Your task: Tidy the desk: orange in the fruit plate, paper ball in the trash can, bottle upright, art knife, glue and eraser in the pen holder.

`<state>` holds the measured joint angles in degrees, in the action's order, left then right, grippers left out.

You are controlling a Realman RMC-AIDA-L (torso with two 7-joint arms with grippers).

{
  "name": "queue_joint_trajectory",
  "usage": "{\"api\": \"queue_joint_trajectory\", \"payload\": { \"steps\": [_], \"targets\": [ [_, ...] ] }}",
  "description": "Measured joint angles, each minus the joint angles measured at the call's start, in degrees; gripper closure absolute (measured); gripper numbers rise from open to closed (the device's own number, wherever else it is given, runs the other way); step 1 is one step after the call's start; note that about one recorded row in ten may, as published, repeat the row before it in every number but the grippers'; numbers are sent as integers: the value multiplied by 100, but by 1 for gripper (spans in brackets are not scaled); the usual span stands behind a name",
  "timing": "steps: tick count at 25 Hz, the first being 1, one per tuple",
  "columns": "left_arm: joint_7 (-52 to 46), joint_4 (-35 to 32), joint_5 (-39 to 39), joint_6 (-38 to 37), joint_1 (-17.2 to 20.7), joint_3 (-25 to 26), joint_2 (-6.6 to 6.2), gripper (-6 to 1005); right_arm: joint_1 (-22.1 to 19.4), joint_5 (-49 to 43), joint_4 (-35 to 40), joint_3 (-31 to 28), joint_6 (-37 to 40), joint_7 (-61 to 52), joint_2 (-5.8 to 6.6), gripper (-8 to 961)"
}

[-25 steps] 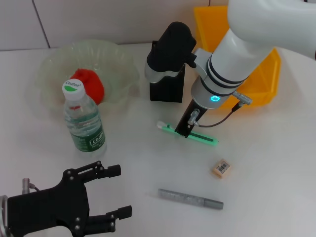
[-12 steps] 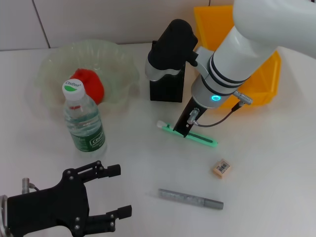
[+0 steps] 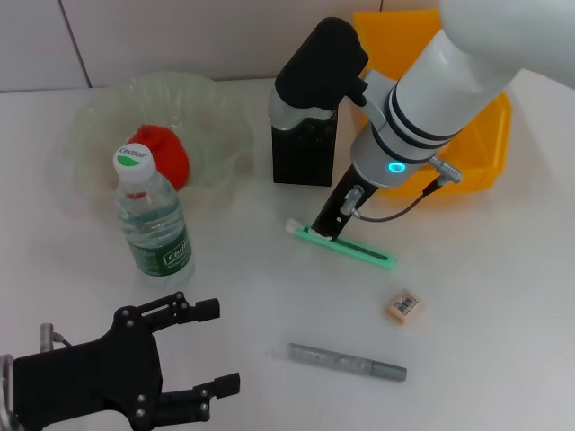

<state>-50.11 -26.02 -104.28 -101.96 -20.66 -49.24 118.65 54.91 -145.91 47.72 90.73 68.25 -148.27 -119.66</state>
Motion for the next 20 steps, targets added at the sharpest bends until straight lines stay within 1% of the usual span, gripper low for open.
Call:
{"api": "queue_joint_trajectory", "payload": {
  "steps": [6, 11, 17, 20],
  "targets": [
    [-12, 0, 2, 0, -14, -5, 0, 184, 19, 2, -17, 64, -16, -7, -12, 826],
    [-18, 1, 6, 0, -30, 10, 0, 184, 55, -1, -31, 67, -42, -56, -14, 617],
    [-18, 0, 6, 1, -36, 11, 6, 184, 80, -9, -182, 91, -236, -39, -24, 487],
    [-17, 0, 6, 0, -40, 14, 8, 184, 103, -8, -266, 209, -312, -47, -24, 422]
  ]
}}
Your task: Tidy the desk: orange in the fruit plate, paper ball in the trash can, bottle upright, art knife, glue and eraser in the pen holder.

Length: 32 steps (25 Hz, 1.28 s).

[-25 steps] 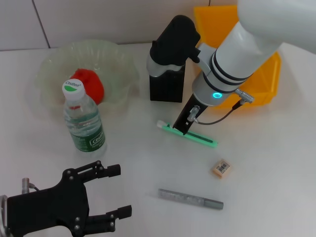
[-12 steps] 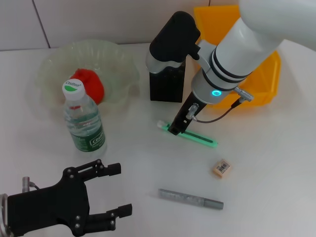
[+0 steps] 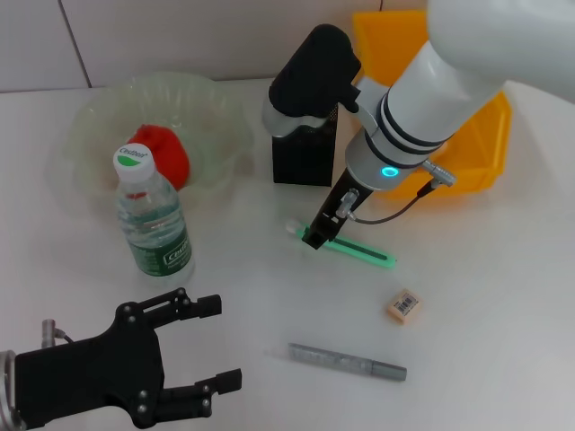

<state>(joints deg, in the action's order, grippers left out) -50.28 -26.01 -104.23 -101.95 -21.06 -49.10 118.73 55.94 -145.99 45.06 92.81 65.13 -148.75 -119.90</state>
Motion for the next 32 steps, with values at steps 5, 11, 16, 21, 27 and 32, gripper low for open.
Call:
{"api": "queue_joint_trajectory", "payload": {
  "steps": [5, 11, 16, 21, 27, 32],
  "targets": [
    [-2, 0, -1, 0, -8, 6, 1, 184, 112, 2, -197, 86, -18, -22, 0, 429],
    [-5, 0, 5, 1, -21, -1, 2, 184, 180, 2, -329, 88, -27, -23, 2, 430],
    [-10, 0, 7, 1, -21, -3, 1, 184, 190, 2, -343, 88, -27, -32, 2, 429],
    [-17, 0, 9, 1, -21, -17, 1, 184, 217, 1, -426, 88, -23, -32, 2, 457],
    [-17, 0, 9, 1, -21, -21, 1, 184, 217, 1, -437, 88, -20, -32, 2, 506],
    [-17, 0, 8, 1, -21, -25, 1, 184, 219, 3, -427, 85, 7, -32, 2, 545]
  ]
}}
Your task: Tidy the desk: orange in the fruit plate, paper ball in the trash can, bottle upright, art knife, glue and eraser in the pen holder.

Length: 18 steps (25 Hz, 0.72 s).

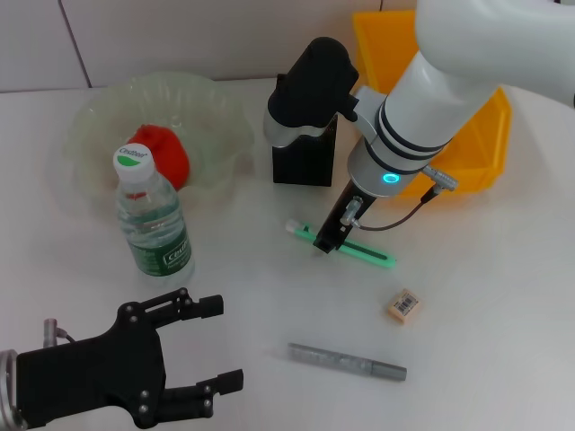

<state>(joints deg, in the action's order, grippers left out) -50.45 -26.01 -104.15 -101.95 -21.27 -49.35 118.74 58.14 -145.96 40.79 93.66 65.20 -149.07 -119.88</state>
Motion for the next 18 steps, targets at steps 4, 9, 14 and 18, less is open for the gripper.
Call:
{"api": "queue_joint_trajectory", "payload": {
  "steps": [4, 9, 14, 18],
  "targets": [
    [0, 6, 0, 0, 0, -4, 0, 184, 3, 12, -11, 0, 5, 1, 0, 578],
    [0, 21, 0, -1, 0, -5, 0, 183, 5, 41, -11, 2, 32, 1, 0, 617],
    [0, 40, 0, -6, 0, -5, 0, 183, 5, 49, -11, 3, 43, 1, 0, 628],
    [0, 61, 0, -29, 0, -5, 0, 183, 3, 51, -16, 3, 45, 4, 0, 672]
  ]
}}
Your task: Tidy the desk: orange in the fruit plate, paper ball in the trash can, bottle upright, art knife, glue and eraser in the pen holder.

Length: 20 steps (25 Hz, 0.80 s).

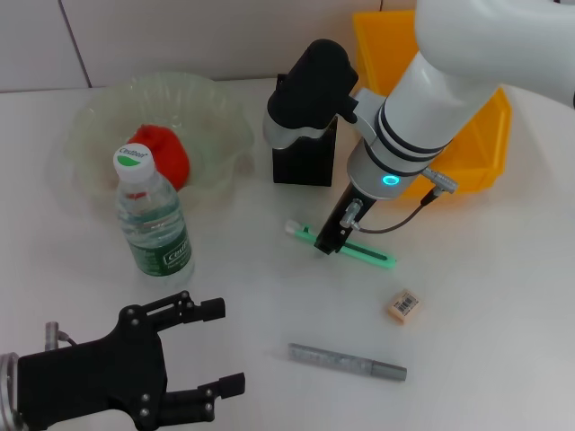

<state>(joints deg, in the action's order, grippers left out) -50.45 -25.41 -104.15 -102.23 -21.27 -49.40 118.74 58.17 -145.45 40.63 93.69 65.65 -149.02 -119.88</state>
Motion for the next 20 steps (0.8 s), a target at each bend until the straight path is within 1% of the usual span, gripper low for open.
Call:
{"api": "queue_joint_trajectory", "payload": {
  "steps": [9, 14, 18, 20],
  "targets": [
    [14, 9, 0, -38, 0, 6, 0, 183, -26, 0, -12, 133, 4, 13, 0, 684],
    [13, 10, 5, -42, 0, 6, 0, 183, -54, 6, 75, 111, 56, 7, 0, 716],
    [6, 10, 33, -60, 6, 0, 0, 183, -86, 18, 161, 102, 93, 15, 0, 766],
    [4, 10, 39, -83, 9, 0, 0, 183, -195, 79, 334, 63, 111, 17, 7, 779]
  ]
}}
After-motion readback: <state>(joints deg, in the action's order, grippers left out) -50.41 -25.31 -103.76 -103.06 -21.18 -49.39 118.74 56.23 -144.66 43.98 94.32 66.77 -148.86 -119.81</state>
